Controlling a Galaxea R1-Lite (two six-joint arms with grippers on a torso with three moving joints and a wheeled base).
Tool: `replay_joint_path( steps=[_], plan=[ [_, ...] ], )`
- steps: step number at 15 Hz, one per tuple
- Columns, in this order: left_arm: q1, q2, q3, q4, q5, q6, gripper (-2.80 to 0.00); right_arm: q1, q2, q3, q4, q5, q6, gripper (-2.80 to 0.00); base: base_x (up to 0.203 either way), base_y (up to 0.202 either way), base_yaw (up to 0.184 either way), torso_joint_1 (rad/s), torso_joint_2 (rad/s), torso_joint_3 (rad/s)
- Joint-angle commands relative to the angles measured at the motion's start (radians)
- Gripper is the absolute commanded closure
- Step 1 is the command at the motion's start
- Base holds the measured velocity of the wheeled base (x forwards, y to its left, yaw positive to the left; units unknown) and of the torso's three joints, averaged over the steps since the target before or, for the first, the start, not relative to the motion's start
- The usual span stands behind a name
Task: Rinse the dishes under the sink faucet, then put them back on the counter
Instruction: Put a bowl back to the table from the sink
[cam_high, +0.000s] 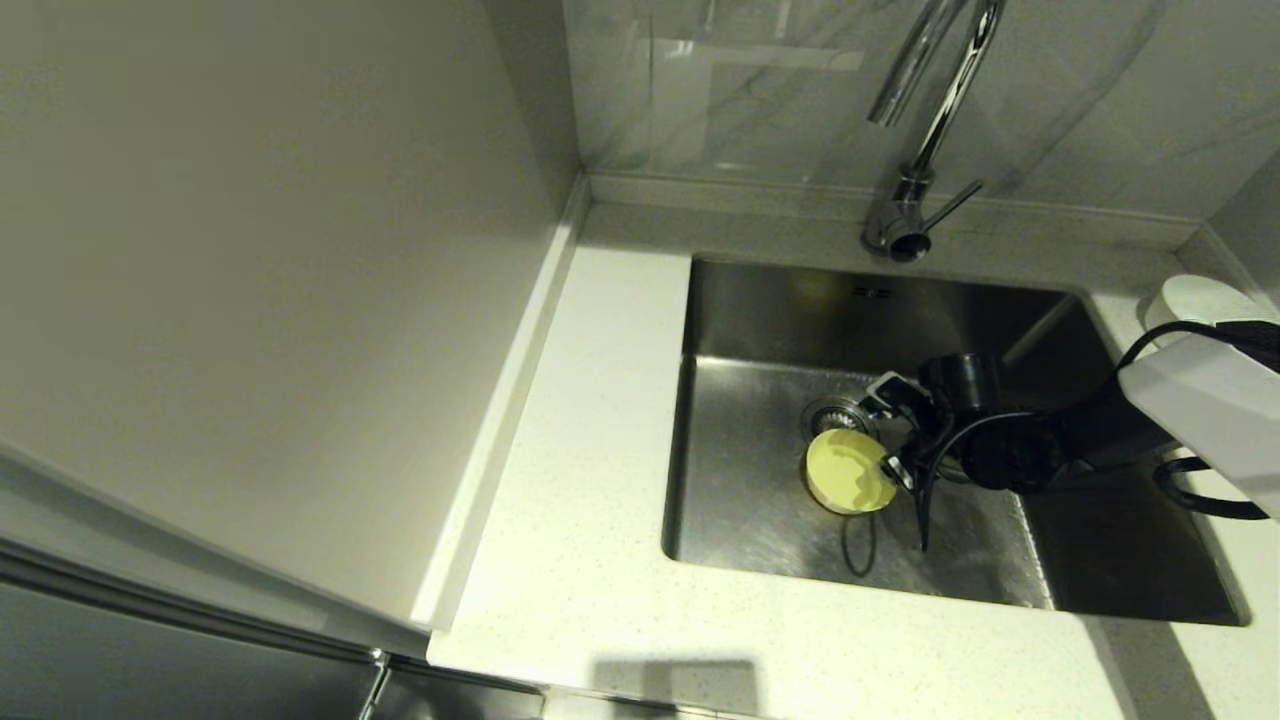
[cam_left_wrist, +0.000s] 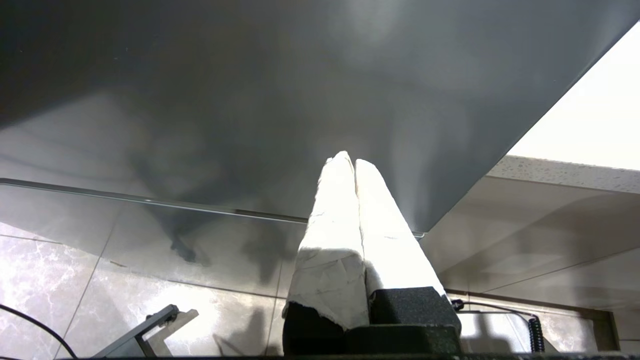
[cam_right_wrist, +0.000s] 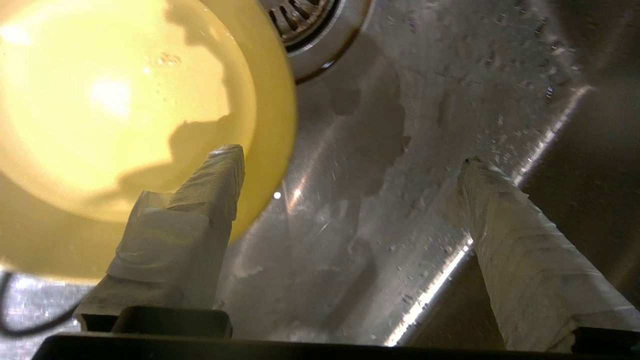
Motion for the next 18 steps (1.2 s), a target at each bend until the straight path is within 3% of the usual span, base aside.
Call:
replay_joint_path(
  steps=[1,8,9,18],
  plan=[
    [0.0,-0.002,0.0,0.0,0.001,-0.001,0.0,0.008,0.029,-0.013,-0.003,-0.001,-0.003,-2.8,0.0,0.0,0.0,0.0,0.0,0.0],
    [0.0,-0.002,0.0,0.0,0.001,-0.001,0.0,0.042,0.099,-0.07,-0.007,-0.001,0.046,-2.8,0.0,0.0,0.0,0.0,0.0,0.0],
    [0.0,-0.002,0.0,0.0,0.001,-0.001,0.0,0.042,0.102,-0.075,-0.007,-0.001,0.045,0.0,0.0,0.0,0.0,0.0,0.0,0.0],
    [0.0,-0.002,0.0,0.0,0.001,-0.001,0.0,0.039,0.083,-0.088,-0.009,-0.001,0.048,0.0,0.0,0.0,0.0,0.0,0.0,0.0]
  ],
)
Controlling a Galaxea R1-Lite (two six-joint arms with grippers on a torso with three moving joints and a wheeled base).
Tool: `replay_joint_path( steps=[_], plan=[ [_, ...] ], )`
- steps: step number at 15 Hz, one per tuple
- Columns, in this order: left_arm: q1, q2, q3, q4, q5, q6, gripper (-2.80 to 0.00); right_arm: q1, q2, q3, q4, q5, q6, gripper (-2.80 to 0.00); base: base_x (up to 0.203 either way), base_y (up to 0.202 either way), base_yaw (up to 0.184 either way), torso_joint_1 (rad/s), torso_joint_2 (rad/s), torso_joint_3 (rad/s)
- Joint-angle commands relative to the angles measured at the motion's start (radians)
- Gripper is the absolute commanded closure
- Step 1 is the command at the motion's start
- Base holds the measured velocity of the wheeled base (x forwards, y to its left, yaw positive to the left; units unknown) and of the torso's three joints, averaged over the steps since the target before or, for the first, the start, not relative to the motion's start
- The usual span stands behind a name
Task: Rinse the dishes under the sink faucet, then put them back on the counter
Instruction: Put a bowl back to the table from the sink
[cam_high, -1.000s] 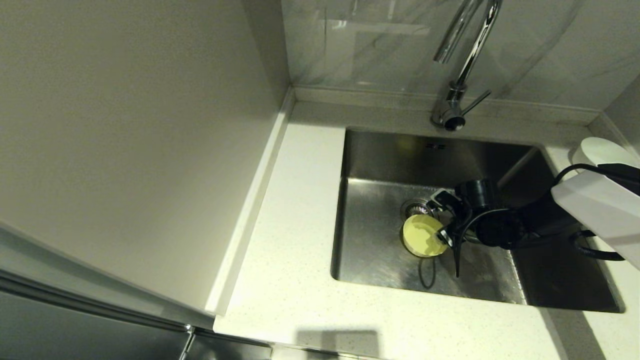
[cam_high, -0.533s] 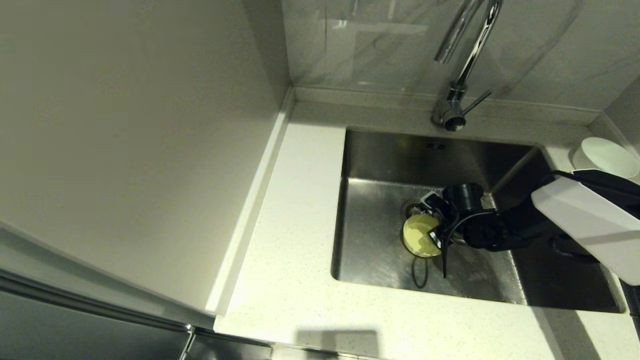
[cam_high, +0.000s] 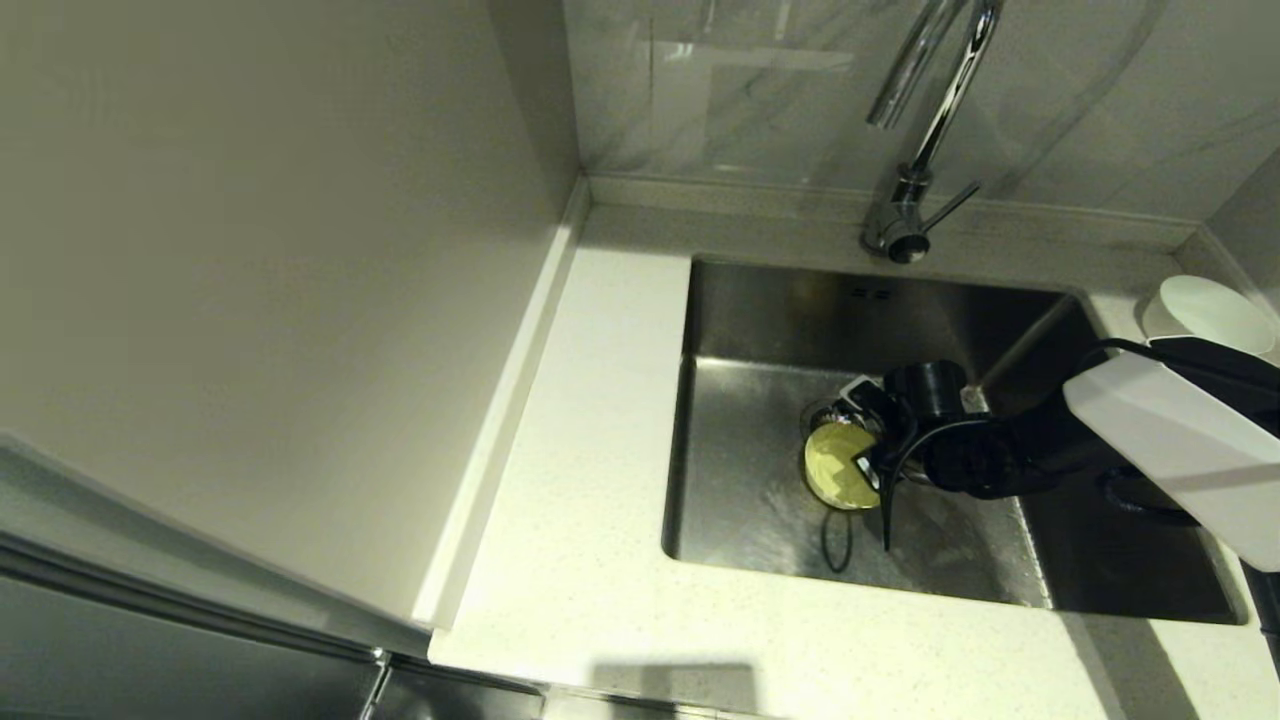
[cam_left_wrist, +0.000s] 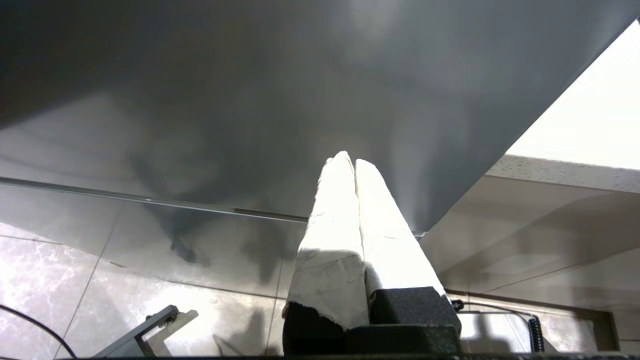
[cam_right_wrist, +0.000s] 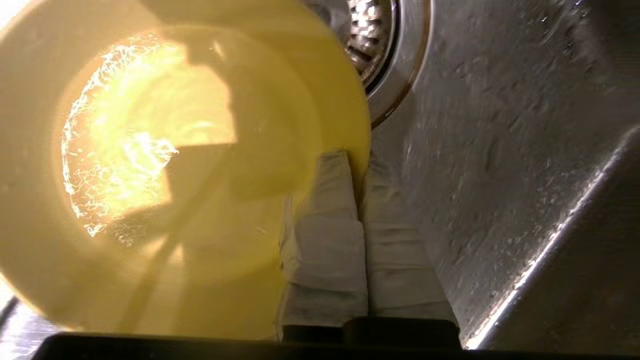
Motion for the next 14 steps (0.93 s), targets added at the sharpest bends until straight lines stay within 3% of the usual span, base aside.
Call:
replay_joint_path(
  steps=[1,4,14],
  plan=[
    [0.0,-0.002,0.0,0.0,0.0,0.0,0.0,-0.004,-0.011,-0.002,-0.001,-0.002,-0.003,0.0,0.0,0.0,0.0,0.0,0.0,0.0],
    [0.0,-0.002,0.0,0.0,0.0,0.0,0.0,-0.027,-0.029,-0.01,-0.001,-0.002,0.032,0.0,0.0,0.0,0.0,0.0,0.0,0.0],
    [0.0,-0.002,0.0,0.0,0.0,0.0,0.0,-0.182,-0.264,0.037,0.008,0.044,0.036,0.0,0.0,0.0,0.0,0.0,0.0,0.0]
  ],
)
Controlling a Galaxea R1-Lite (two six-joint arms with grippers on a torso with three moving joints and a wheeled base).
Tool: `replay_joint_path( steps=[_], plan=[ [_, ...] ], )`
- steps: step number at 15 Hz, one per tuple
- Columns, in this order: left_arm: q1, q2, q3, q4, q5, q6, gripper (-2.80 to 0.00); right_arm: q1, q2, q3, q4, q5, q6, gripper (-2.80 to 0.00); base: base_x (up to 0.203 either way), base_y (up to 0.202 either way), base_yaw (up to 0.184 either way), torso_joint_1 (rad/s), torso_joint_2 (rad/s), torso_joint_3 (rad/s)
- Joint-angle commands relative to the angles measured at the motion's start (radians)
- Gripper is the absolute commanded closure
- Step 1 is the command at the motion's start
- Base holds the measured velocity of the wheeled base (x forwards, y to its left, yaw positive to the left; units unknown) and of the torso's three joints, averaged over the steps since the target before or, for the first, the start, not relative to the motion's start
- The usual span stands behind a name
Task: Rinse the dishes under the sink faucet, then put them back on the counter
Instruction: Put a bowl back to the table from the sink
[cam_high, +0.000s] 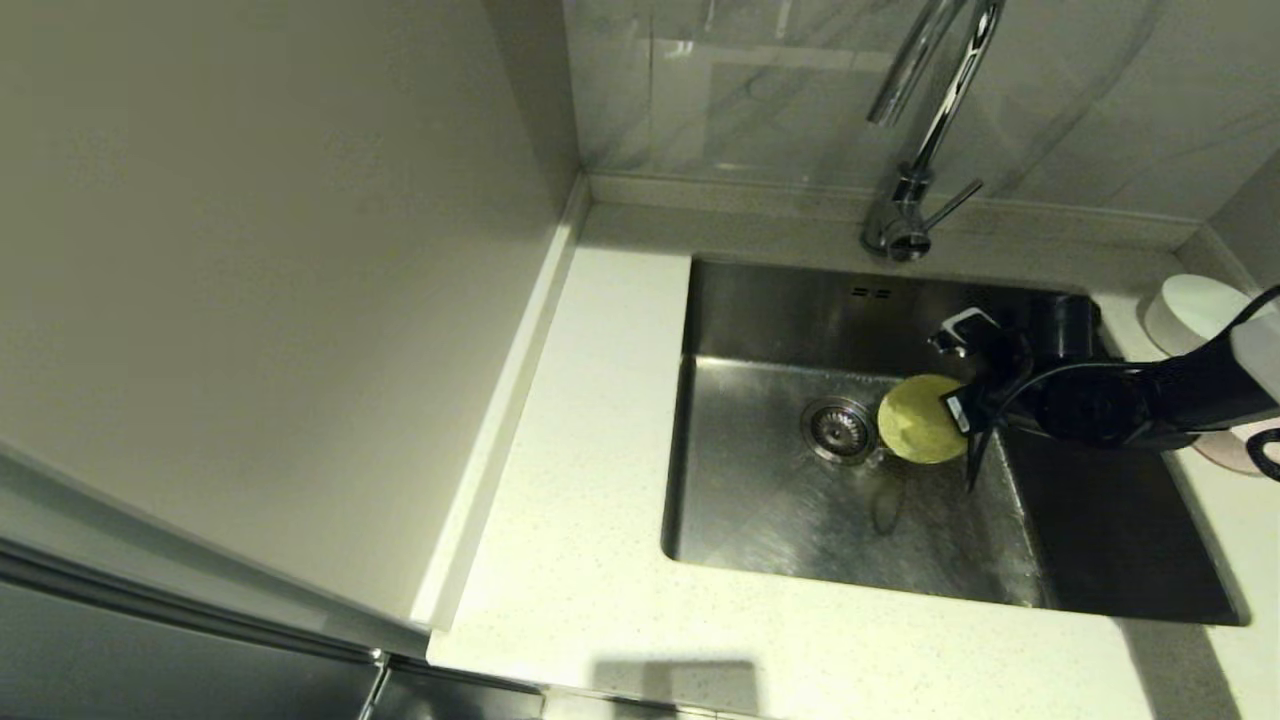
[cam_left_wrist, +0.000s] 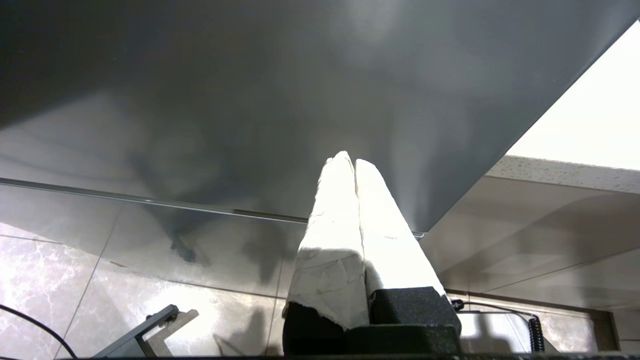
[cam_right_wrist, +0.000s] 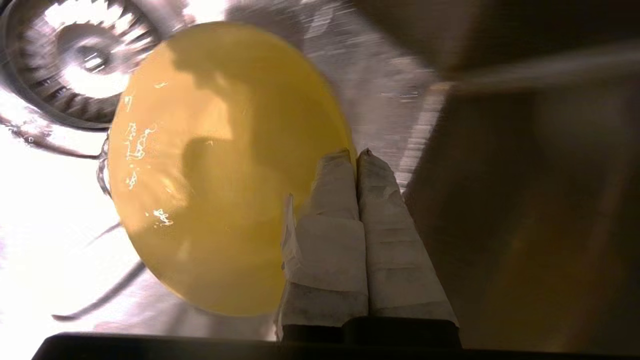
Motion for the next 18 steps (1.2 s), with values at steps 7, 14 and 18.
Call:
replay_joint_path(
  steps=[7,14,18],
  plan=[
    [0.0,-0.002,0.0,-0.001,0.0,0.0,0.0,-0.037,-0.29,0.019,-0.038,-0.001,-0.028,0.0,0.0,0.0,0.0,0.0,0.0,0.0],
    [0.0,-0.002,0.0,-0.001,0.0,0.0,0.0,-0.182,-0.456,0.021,-0.115,0.12,-0.124,0.0,0.0,0.0,0.0,0.0,0.0,0.0],
    [0.0,-0.002,0.0,-0.001,0.0,0.0,0.0,-0.243,-0.443,0.063,-0.509,0.202,-0.12,0.0,0.0,0.0,0.0,0.0,0.0,0.0]
  ],
)
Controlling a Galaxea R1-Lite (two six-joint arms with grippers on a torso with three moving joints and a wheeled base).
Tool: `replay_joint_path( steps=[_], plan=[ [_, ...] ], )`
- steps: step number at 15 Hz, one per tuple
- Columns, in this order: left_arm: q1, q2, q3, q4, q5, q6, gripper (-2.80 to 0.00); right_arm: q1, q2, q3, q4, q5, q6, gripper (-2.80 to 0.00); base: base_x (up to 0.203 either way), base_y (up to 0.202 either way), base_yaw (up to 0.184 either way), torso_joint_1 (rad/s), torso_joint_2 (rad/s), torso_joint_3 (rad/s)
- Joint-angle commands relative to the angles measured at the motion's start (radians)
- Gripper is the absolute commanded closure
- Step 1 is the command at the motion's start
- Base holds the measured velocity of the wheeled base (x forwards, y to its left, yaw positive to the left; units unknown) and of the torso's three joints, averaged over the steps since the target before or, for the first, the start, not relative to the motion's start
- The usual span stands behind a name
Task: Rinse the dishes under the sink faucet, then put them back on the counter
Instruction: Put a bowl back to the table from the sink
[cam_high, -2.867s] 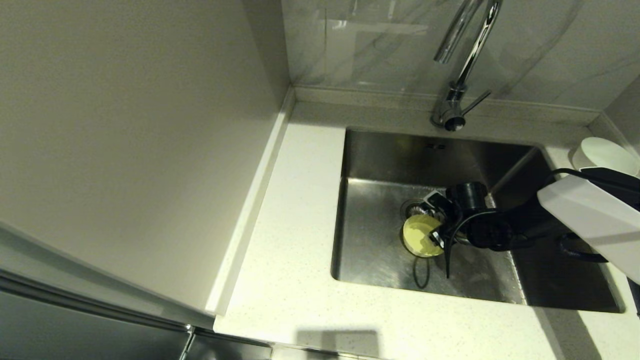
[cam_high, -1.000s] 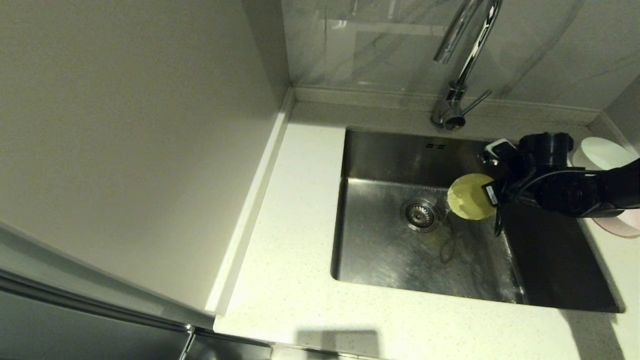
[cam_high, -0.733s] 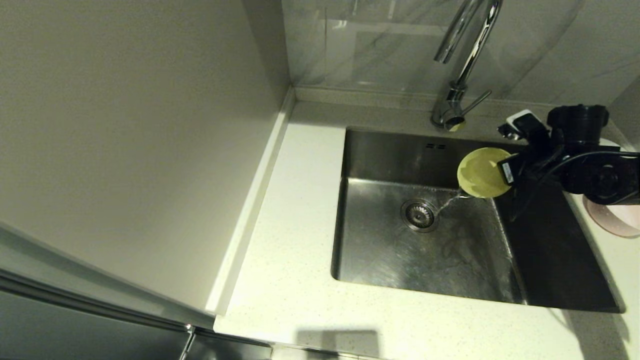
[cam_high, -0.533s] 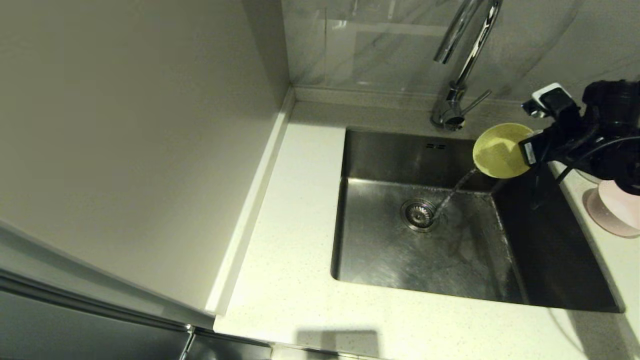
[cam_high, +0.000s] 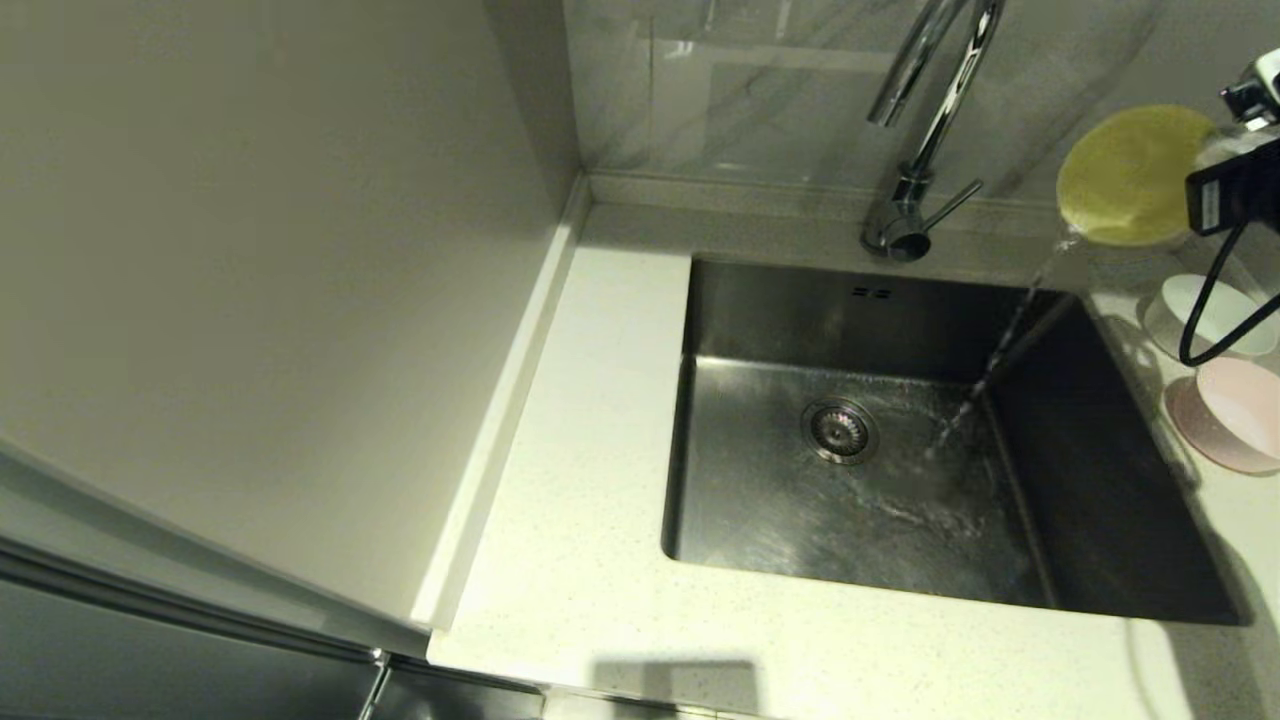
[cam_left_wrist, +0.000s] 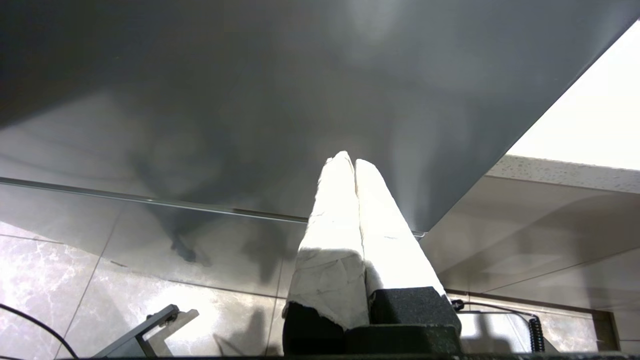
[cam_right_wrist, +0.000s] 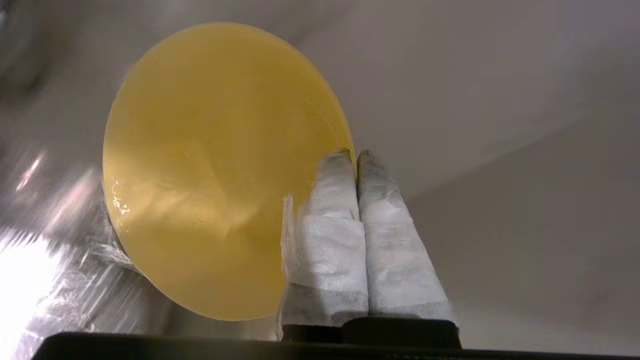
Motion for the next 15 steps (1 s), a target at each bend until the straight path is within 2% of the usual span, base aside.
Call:
replay_joint_path(
  steps=[1,4,9,11,15],
  plan=[
    [0.0,-0.002,0.0,-0.001,0.0,-0.001,0.0,-0.028,0.005,0.035,-0.268,0.025,0.01,0.0,0.0,0.0,0.0,0.0,0.0,0.0],
    [0.0,-0.002,0.0,-0.001,0.0,-0.001,0.0,-0.047,0.006,0.101,-0.551,0.034,0.071,0.0,0.0,0.0,0.0,0.0,0.0,0.0],
    [0.0,-0.002,0.0,-0.001,0.0,-0.001,0.0,-0.063,-0.023,0.274,-0.831,0.036,0.125,0.0,0.0,0.0,0.0,0.0,0.0,0.0],
    [0.0,-0.002,0.0,-0.001,0.0,-0.001,0.0,-0.063,-0.021,0.314,-0.848,0.043,0.125,0.0,0.0,0.0,0.0,0.0,0.0,0.0],
    [0.0,-0.002,0.0,-0.001,0.0,-0.001,0.0,-0.057,-0.006,0.313,-0.849,0.051,0.11,0.0,0.0,0.0,0.0,0.0,0.0,0.0]
  ],
)
